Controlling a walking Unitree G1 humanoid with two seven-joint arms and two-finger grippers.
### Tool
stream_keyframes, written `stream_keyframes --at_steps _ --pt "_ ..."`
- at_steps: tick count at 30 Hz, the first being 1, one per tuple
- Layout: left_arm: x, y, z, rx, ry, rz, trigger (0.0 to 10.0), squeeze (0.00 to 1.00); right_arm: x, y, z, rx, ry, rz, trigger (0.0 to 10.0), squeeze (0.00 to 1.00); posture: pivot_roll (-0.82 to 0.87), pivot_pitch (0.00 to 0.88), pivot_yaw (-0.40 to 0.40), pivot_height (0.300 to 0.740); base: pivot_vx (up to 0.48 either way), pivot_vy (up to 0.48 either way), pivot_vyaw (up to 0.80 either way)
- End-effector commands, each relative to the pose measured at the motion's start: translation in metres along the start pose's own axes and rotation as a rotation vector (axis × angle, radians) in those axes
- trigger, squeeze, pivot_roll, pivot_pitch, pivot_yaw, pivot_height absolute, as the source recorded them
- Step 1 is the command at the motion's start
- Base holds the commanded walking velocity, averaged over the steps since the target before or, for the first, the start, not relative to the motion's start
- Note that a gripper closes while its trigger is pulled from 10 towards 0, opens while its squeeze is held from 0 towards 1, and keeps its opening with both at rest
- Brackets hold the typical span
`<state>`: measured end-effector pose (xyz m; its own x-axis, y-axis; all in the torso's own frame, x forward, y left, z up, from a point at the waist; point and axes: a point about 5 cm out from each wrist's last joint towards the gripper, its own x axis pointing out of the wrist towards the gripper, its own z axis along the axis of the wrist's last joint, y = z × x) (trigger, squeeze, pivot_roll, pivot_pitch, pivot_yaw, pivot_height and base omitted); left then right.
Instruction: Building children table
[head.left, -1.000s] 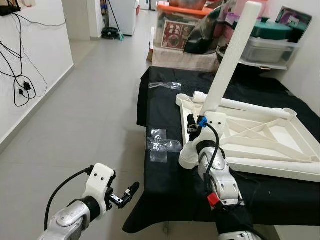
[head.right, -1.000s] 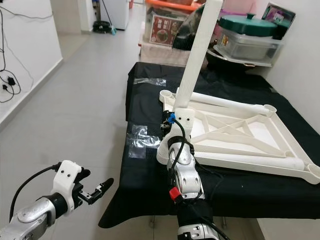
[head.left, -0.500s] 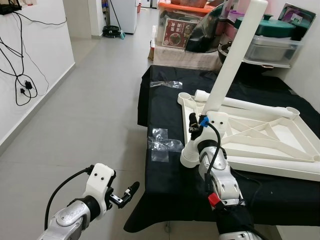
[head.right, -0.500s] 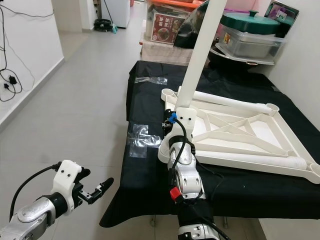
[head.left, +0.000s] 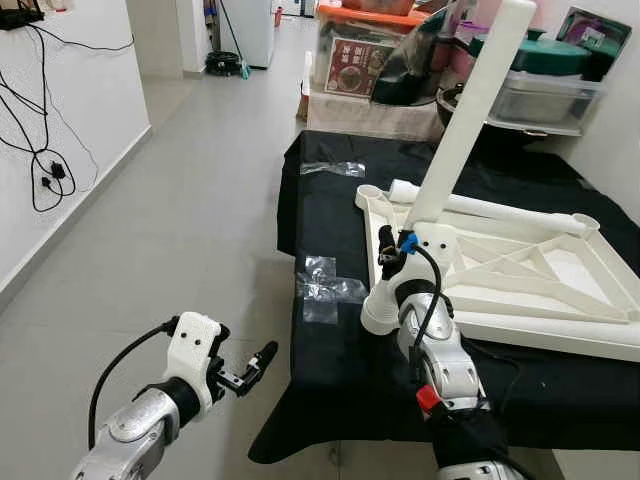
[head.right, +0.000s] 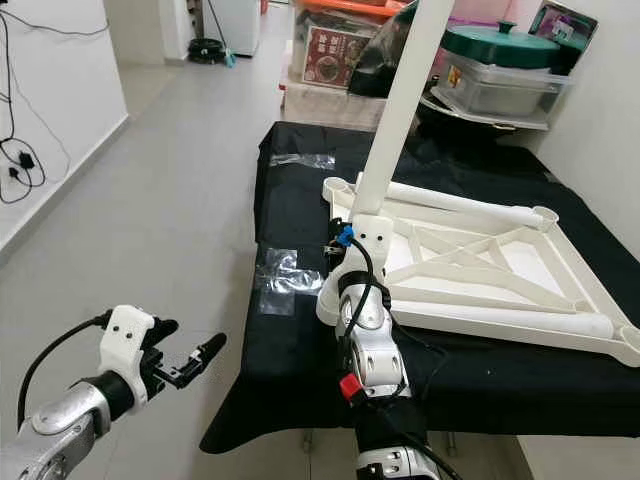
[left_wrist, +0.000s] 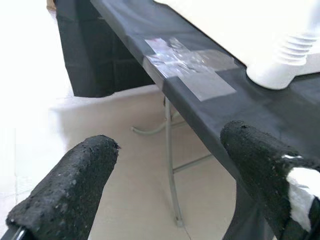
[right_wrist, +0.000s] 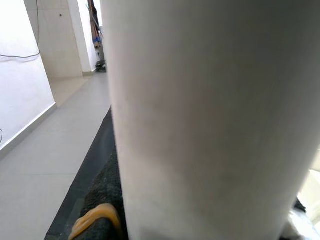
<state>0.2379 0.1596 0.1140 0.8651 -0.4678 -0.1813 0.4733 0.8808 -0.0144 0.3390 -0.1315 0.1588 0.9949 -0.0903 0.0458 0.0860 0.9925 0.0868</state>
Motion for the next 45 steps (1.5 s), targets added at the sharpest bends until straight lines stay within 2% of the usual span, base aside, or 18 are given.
stream_keyframes --at_steps 1,11,20,45 --pt "0.0002 -0.0018 0.0015 -0.009 -0.016 -0.007 10.0 0.00 -0.0024 -0.0177 -0.0192 -0.030 0.088 -0.071 10.0 0.00 0.07 0.000 -0.095 0.740 0.364 0.000 0.00" --pt "-0.0003 -0.0033 -0.0003 -0.009 -0.011 -0.013 10.0 0.00 -0.0026 -0.0179 -0.0193 -0.036 0.088 -0.069 10.0 0.00 0.07 0.000 -0.097 0.740 0.321 0.000 0.00" --pt "-0.0008 -0.0086 -0.0037 -0.013 -0.004 -0.036 10.0 0.00 -0.0025 -0.0177 -0.0198 -0.035 0.088 -0.065 10.0 0.00 0.07 0.000 -0.098 0.740 0.000 0.000 0.00" --pt "0.0004 -0.0097 -0.0062 -0.013 0.007 -0.041 10.0 0.00 -0.0017 -0.0155 -0.0193 -0.027 0.086 -0.053 10.0 0.00 0.06 0.000 -0.100 0.740 0.000 0.000 0.00"
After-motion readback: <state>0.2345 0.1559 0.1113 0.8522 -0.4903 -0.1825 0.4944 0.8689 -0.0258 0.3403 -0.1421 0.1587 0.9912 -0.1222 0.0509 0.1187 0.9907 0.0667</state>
